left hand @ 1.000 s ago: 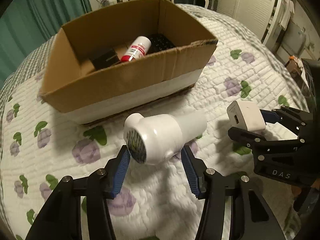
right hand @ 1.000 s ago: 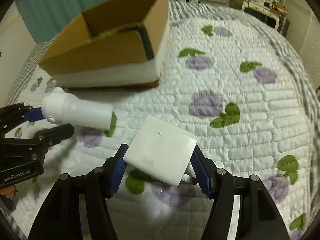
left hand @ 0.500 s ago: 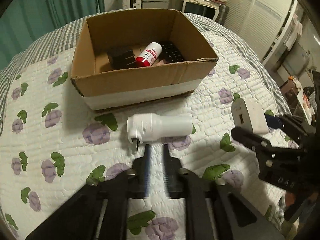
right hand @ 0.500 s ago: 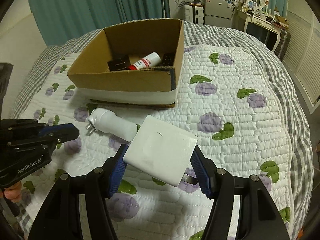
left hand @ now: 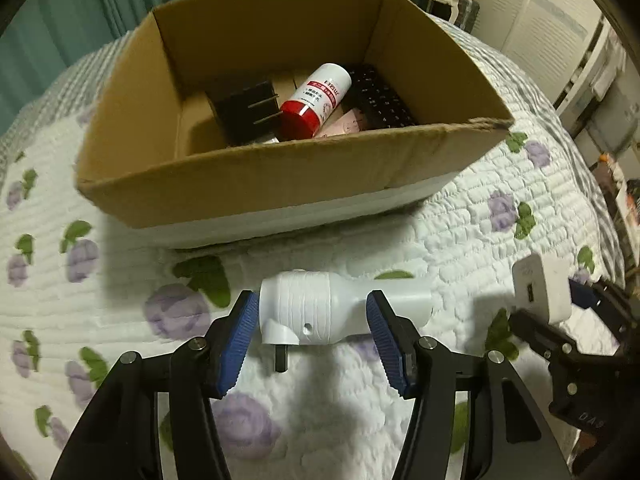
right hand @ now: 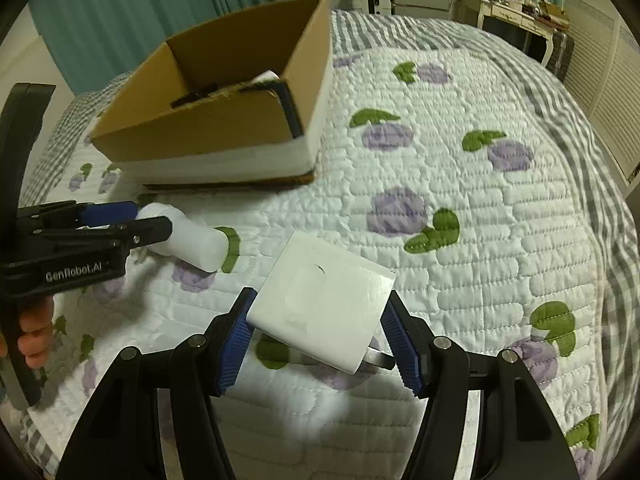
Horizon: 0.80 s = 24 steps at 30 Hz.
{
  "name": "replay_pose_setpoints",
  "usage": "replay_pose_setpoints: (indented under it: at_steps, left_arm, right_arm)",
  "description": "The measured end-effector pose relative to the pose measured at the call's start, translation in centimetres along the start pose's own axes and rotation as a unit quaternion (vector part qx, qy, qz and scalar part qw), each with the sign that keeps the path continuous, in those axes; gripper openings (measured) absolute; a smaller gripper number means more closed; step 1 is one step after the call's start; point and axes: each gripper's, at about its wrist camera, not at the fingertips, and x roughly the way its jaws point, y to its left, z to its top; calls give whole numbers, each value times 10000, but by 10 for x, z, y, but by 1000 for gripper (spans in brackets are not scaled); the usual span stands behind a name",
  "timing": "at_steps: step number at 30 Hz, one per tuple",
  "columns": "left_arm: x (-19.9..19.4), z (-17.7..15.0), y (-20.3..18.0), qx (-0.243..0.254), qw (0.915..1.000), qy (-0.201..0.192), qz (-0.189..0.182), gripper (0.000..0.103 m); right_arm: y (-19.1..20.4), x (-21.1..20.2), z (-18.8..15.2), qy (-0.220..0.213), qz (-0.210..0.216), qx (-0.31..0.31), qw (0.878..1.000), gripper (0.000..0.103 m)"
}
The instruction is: Organize rigid objects
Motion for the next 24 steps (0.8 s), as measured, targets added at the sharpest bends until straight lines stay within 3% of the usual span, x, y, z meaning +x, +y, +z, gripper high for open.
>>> replay_pose_setpoints:
  at_steps: [3,4,7,11,20,24]
  left_arm:
    - [2,-1,4,164,9995,103,-263,63]
    - [1,-2,2,460,9985,122,-280,63]
    - [2,-9,-3,1164,9928,223,-180,63]
    - [14,-10,-13,1743,9840,357,127,63]
    - [35,0,-16,1871,9818,200,250,63]
    - [30,-2,-13,1901,9816,92,153,55]
  right_arm:
    - [-5,7,0,56,-4,30,10000,62]
    - [-5,9,0,65,-5,38,10000,62]
    - [-6,14,0,89,2,48,9999,62]
    - [-4,18,0,113,17,55,9999,62]
    - [-5,26,-1,224,-45,12,9997,62]
    - [-6,28,0,253,-56,9,9997,62]
